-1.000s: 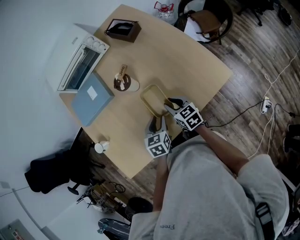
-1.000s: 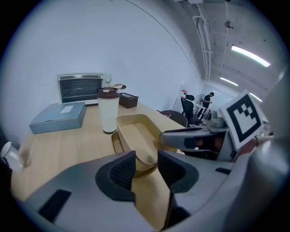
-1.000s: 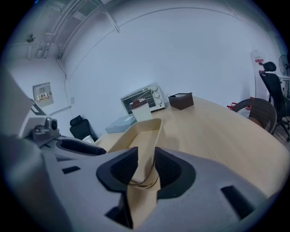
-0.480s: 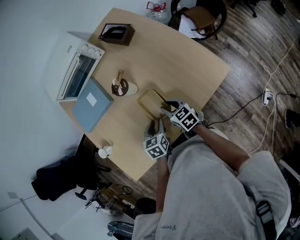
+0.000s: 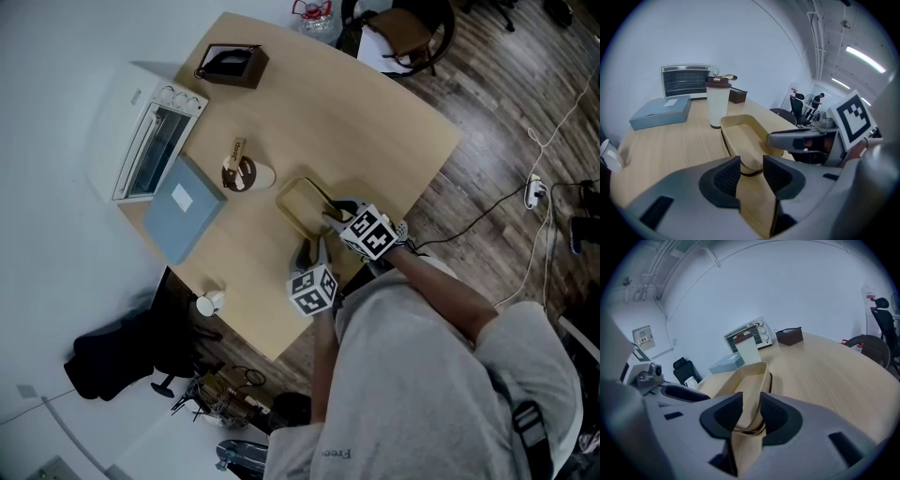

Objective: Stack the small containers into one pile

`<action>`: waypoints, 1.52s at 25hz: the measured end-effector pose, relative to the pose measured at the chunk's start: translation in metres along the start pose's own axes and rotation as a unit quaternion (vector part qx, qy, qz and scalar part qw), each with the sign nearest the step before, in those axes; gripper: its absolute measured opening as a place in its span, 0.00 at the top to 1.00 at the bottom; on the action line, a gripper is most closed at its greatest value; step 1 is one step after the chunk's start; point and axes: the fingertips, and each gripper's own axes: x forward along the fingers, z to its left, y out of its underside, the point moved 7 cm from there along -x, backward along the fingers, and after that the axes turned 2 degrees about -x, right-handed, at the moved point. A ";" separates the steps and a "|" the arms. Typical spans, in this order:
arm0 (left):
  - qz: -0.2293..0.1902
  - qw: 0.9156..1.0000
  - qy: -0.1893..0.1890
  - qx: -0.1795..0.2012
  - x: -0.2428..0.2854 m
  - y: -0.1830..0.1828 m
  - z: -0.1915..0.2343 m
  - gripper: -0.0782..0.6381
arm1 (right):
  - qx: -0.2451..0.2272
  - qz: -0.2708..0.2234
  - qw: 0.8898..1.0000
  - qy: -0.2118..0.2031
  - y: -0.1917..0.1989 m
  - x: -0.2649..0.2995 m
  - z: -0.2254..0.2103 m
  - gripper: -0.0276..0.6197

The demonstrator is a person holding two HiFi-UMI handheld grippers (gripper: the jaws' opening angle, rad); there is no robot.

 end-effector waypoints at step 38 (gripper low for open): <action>-0.042 0.988 0.108 0.101 -0.099 0.032 0.039 0.69 | 0.067 -0.062 0.983 0.161 0.054 -0.071 0.110 0.73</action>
